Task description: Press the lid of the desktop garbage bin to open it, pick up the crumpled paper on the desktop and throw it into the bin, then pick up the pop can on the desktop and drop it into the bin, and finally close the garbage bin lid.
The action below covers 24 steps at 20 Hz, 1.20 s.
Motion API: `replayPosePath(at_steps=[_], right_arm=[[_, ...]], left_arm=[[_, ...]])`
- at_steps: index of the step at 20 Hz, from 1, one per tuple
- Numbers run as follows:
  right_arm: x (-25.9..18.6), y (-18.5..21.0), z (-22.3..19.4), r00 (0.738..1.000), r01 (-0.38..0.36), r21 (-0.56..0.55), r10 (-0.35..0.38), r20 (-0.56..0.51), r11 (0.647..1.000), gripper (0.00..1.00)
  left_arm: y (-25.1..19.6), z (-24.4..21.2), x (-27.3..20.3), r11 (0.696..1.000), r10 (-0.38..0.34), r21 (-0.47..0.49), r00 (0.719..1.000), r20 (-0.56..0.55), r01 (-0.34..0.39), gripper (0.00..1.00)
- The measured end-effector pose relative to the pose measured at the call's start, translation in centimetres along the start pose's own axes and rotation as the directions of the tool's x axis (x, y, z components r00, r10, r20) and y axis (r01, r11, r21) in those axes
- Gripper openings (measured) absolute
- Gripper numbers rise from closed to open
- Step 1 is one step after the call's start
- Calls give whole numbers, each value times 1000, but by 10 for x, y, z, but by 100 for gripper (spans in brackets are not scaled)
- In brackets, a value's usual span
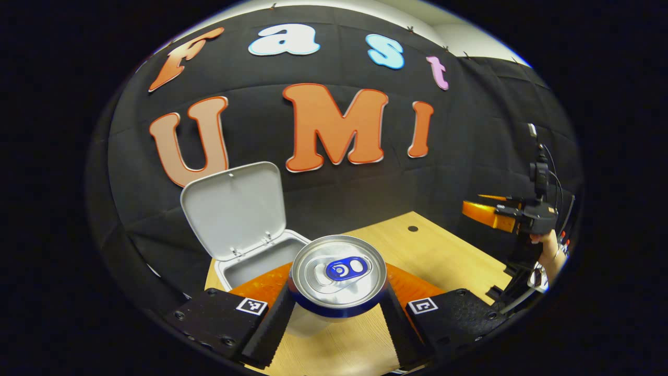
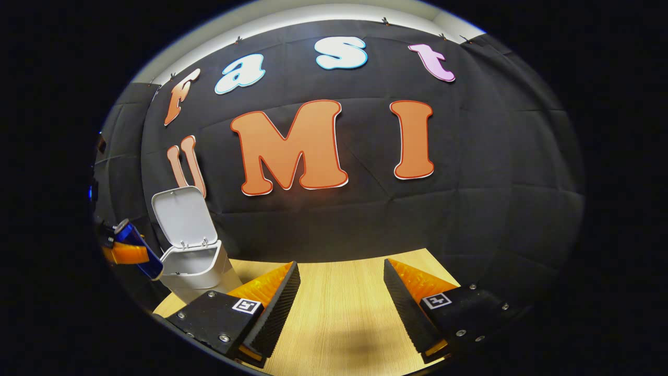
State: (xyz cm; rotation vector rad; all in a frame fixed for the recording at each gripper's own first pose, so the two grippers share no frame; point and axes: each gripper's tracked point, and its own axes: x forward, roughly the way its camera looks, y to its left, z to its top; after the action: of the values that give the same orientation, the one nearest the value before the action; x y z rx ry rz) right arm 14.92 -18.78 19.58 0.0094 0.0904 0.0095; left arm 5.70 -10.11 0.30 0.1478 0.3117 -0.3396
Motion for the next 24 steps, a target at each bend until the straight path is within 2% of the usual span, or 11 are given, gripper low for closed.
replayPosePath(at_steps=[5, 8, 12, 17, 20, 21, 23, 24], right_arm=[[2, -5, 0, 1000, 15, -5, -15, -10, 1000, 96], [3, -8, -1, 1000, 24, -7, -24, -15, 1000, 96], [4, -12, -3, 999, 35, -7, -35, -26, 999, 96], [5, -13, -7, 998, 40, -9, -40, -38, 999, 96], [6, -14, -11, 998, 41, -9, -41, -49, 999, 96], [6, -15, -12, 998, 39, -6, -40, -53, 999, 100], [7, -15, -14, 998, 38, 0, -38, -58, 999, 100], [8, -15, -15, 997, 37, 1, -37, -61, 999, 96]], left_arm=[[57, 19, 29, 990, 113, -90, 994, 9, -112, 82], [86, 15, 48, 978, 175, -118, 985, -6, -175, 82], [96, -2, 75, 966, 184, -179, 982, -42, -189, 82], [117, -23, 94, 942, 229, -230, 969, -89, -244, 83], [119, -32, 97, 936, 236, -240, 965, -116, -258, 83], [121, -33, 97, 935, 245, -234, 963, -117, -266, 83], [123, -36, 98, 932, 260, -227, 958, -123, -282, 84], [122, -35, 99, 932, 259, -230, 958, -121, -280, 84]])
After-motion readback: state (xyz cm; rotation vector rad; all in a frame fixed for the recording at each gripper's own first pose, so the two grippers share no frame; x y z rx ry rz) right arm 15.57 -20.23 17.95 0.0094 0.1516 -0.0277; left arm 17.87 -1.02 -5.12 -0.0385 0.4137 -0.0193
